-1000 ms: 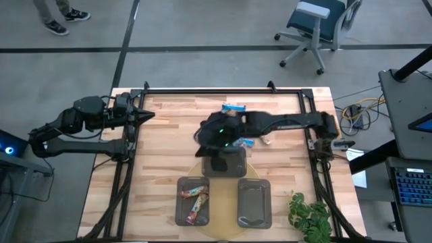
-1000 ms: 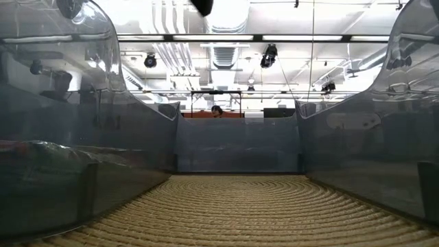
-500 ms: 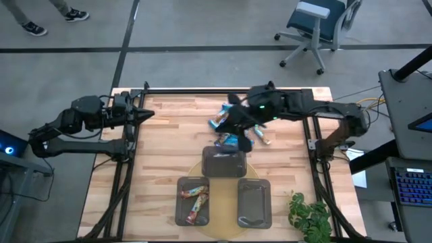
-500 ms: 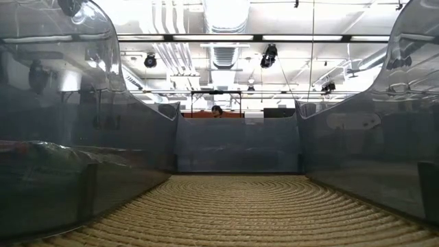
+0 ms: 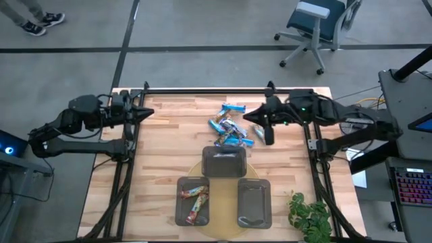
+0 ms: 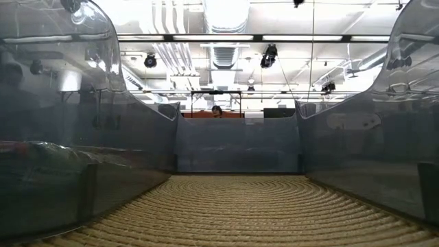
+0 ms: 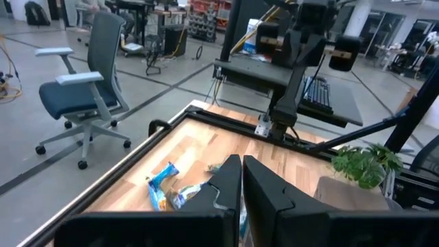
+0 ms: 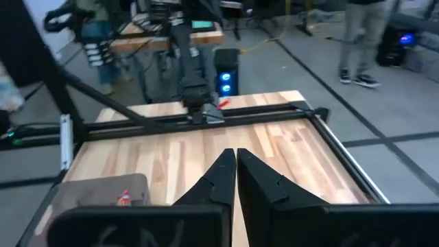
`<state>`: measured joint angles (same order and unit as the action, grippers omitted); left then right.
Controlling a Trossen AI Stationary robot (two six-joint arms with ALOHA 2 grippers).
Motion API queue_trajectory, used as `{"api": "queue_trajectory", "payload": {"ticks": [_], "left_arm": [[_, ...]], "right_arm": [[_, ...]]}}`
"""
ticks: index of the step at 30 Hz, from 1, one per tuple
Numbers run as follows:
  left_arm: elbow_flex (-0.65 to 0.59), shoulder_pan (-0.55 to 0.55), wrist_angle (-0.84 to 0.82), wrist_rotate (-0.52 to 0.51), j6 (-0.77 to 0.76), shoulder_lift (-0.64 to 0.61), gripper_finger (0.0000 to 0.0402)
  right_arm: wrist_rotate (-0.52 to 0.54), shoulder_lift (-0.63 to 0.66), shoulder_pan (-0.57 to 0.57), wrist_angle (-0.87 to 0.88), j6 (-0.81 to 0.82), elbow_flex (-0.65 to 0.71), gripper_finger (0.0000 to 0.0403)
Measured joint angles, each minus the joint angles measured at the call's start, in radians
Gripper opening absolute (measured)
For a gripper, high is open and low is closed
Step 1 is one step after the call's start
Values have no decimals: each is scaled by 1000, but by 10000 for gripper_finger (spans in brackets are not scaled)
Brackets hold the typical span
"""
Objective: Pick and place Granola Bars by type
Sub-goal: Put the top left red granola bar into the bottom left black bin
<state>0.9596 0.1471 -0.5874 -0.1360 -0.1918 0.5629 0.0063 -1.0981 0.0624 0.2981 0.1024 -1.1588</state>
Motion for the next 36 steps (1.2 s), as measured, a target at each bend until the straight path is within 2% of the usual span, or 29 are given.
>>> {"api": "queue_trajectory", "payload": {"ticks": [7,13,23,36], "left_arm": [[0,0,30,0,14,0,0],[0,0,37,-3,14,1,0],[0,0,42,-19,13,7,0],[0,0,67,-23,13,53,0]], "right_arm": [[26,149,0,-70,38,164,8],[60,220,0,-70,53,233,8],[104,280,4,-62,37,254,8],[131,291,4,-57,43,250,8]]}}
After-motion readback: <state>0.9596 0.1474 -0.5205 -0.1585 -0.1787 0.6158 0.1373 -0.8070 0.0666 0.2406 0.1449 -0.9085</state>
